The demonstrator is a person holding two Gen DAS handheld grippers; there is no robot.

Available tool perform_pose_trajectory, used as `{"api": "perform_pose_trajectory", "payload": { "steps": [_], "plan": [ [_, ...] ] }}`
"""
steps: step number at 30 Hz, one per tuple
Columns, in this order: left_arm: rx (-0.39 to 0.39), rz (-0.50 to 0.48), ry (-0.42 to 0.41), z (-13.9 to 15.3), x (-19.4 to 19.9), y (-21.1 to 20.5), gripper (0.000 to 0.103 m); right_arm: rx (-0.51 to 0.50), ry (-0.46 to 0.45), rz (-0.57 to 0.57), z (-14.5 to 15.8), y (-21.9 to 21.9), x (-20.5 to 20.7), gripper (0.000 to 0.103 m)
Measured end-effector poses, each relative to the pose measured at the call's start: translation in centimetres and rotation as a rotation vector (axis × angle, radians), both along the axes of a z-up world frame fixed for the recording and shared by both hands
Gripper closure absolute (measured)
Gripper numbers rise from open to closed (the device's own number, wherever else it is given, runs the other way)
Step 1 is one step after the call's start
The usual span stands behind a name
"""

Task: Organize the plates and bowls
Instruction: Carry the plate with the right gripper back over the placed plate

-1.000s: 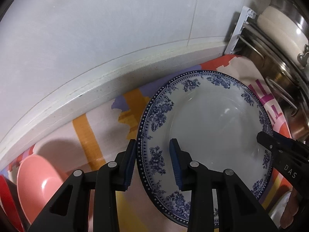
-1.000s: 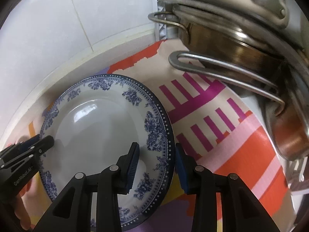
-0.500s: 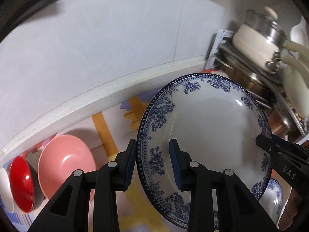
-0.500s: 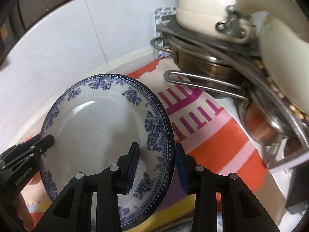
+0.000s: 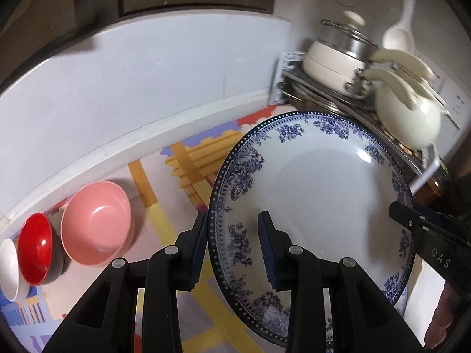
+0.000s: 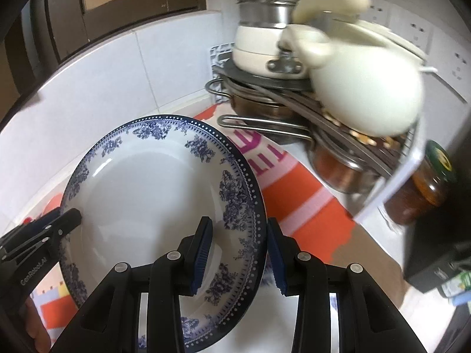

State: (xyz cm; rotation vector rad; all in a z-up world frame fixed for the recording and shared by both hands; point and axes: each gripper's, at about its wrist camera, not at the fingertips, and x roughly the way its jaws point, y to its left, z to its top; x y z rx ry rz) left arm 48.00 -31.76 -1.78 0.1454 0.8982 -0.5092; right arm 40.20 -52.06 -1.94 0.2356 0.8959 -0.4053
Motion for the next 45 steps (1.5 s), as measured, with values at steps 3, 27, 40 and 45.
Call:
{"api": "perform_pose_trajectory", "payload": {
  "steps": [3,27,40,45],
  "plan": [
    [0.002,-0.026,-0.009,0.2,-1.5,-0.6,0.069,0.003,-0.01,-0.03,0.4,-0.6,-2.3,0.065],
    [0.072,-0.195,0.08,-4.1,-10.0,-6.2,0.069,0.011,0.073,-0.168,-2.3,-4.3,-13.1,0.065],
    [0.131,-0.221,0.141,-7.6,-10.2,-7.7,0.068,0.055,0.141,-0.199,-5.8,-5.4,-14.2,0.065],
    [0.151,-0.221,0.157,-8.7,-10.1,-8.3,0.068,0.078,0.161,-0.207,-7.0,-5.9,-14.2,0.065]
  ]
}}
